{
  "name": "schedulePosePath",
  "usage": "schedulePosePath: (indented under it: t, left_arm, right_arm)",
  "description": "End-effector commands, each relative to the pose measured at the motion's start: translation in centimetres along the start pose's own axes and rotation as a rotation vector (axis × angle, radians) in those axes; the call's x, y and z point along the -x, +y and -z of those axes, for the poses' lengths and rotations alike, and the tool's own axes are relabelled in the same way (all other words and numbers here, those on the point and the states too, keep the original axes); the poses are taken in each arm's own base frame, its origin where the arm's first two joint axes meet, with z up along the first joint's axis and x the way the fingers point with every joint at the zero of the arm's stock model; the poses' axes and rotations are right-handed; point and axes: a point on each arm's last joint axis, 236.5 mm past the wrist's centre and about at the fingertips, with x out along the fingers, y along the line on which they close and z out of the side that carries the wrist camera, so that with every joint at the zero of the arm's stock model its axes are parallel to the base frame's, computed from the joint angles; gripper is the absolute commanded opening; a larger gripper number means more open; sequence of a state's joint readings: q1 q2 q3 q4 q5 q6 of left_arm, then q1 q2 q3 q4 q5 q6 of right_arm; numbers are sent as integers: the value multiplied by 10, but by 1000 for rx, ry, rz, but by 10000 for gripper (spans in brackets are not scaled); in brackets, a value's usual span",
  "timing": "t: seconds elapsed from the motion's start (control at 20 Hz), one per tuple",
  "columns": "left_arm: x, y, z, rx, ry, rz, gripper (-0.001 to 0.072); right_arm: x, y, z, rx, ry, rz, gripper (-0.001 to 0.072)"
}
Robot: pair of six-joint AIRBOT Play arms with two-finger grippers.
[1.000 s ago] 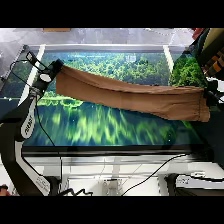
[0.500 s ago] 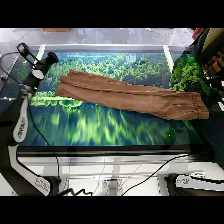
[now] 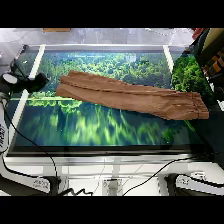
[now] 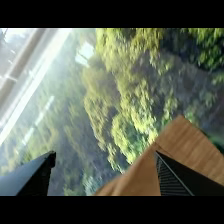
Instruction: Fold the clothes and pants, and hang the long-sleeved shirts on hangers.
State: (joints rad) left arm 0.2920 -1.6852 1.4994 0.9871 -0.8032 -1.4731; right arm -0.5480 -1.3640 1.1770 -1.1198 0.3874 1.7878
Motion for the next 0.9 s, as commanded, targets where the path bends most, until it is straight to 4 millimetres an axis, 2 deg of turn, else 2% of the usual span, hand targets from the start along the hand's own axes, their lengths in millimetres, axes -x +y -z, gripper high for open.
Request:
schedulePosePath:
  t: [0.0, 0.1, 0.15, 0.2, 0.4, 0.55, 0.6, 0.85]
  left_arm:
    - [-14, -1, 50, 148, 106, 50, 443]
    - [-33, -7, 57, 179, 108, 67, 453]
    - [-43, -12, 60, 202, 105, 81, 599]
    - [-53, -18, 64, 230, 103, 98, 710]
    - [-96, -23, 83, 293, 95, 97, 710]
    - [-119, -14, 82, 315, 31, 67, 708]
    - [-123, -12, 78, 314, 4, 59, 658]
    - [-120, -24, 38, 198, -145, 57, 635]
  right_arm:
    - [1, -3, 10, 91, 47, 12, 693]
    - [2, 0, 23, 251, 91, 4, 694]
    - [2, 1, 27, 311, 108, -1, 694]
    - [2, 3, 32, 356, 119, -7, 693]
    - [2, 6, 33, 361, 121, -14, 693]
    - [8, 14, 30, 374, 135, -28, 693]
    - [11, 20, 28, 403, 147, -38, 693]
    - [33, 55, 16, 464, 194, -106, 692]
